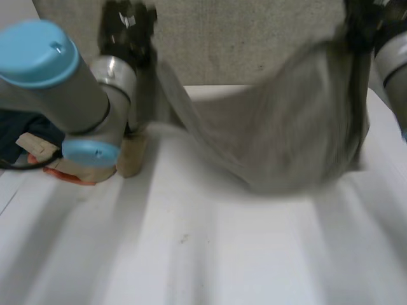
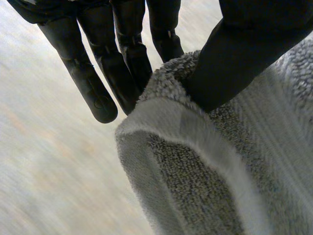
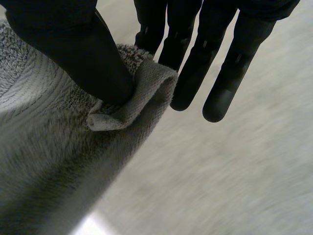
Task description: Fold the laundry.
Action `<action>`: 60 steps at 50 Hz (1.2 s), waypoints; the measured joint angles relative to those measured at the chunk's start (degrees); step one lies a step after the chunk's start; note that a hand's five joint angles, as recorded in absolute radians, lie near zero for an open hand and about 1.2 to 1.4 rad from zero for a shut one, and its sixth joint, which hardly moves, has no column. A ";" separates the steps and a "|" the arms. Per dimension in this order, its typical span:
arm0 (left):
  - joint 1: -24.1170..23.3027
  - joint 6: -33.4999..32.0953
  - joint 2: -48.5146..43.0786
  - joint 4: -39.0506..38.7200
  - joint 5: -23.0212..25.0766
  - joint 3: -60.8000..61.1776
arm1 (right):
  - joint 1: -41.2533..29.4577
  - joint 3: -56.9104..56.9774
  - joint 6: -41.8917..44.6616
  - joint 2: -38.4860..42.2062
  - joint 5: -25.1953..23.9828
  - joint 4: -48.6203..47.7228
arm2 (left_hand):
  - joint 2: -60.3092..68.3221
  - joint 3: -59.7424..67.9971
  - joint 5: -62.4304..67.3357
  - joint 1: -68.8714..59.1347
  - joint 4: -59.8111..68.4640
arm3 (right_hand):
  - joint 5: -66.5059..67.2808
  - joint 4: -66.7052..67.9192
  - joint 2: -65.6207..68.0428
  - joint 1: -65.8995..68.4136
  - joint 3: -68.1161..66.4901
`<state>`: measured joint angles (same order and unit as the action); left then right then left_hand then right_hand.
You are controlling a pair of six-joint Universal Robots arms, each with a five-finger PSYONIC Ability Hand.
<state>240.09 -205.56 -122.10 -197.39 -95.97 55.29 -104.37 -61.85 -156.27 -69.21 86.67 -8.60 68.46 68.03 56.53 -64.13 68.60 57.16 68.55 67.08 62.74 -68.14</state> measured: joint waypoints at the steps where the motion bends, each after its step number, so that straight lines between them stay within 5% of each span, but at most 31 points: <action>1: -0.04 -0.19 0.20 -1.07 -0.22 -0.93 | -0.02 1.33 -0.58 0.21 0.69 -1.08 | 0.00 0.00 0.00 0.00 0.00 | 0.02 0.02 0.14 0.00 0.00; 12: -0.45 -1.01 8.56 -9.84 -0.44 9.77 | -0.16 2.07 -5.05 -2.12 4.32 -10.54 | 0.00 0.00 0.21 0.00 0.00 | 0.41 0.05 0.18 0.00 0.00; 23: -4.69 -1.03 12.12 2.05 -0.02 40.75 | 0.79 -13.48 -4.51 -4.25 -6.00 -1.42 | -0.99 -0.48 -0.18 0.17 -0.84 | 0.41 0.10 0.18 0.00 -0.01; 27: -7.51 -1.12 12.77 6.44 0.00 46.37 | 0.86 -17.13 -4.36 -5.96 -9.19 0.97 | -11.43 -10.93 -9.20 7.72 -11.56 | 0.41 0.10 0.18 0.00 -0.01; 29: -8.61 -1.11 13.60 9.16 -0.09 47.42 | 0.86 -18.58 -4.16 -6.94 -10.30 1.61 | -30.03 -29.26 -28.00 28.49 -30.20 | 0.32 0.11 0.18 0.00 -0.01; 44: -2.12 4.07 16.75 12.25 0.39 35.03 | 0.32 -22.01 -1.47 -15.95 -13.99 1.27 | -53.02 -52.31 -51.62 48.64 -53.27 | 0.41 0.11 0.18 0.00 -0.01; 60: 2.36 11.29 -6.75 12.25 12.30 17.71 | 0.80 -25.29 -12.71 -39.16 -26.16 1.44 | -50.09 -49.76 -48.50 45.59 -50.71 | 0.41 0.11 0.18 0.00 -0.01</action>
<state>242.45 -194.27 -128.85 -185.14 -83.66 73.00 -103.57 -87.14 -168.98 -108.37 60.51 -7.17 18.37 18.27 8.02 -18.54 17.89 57.57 68.66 67.26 62.74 -68.15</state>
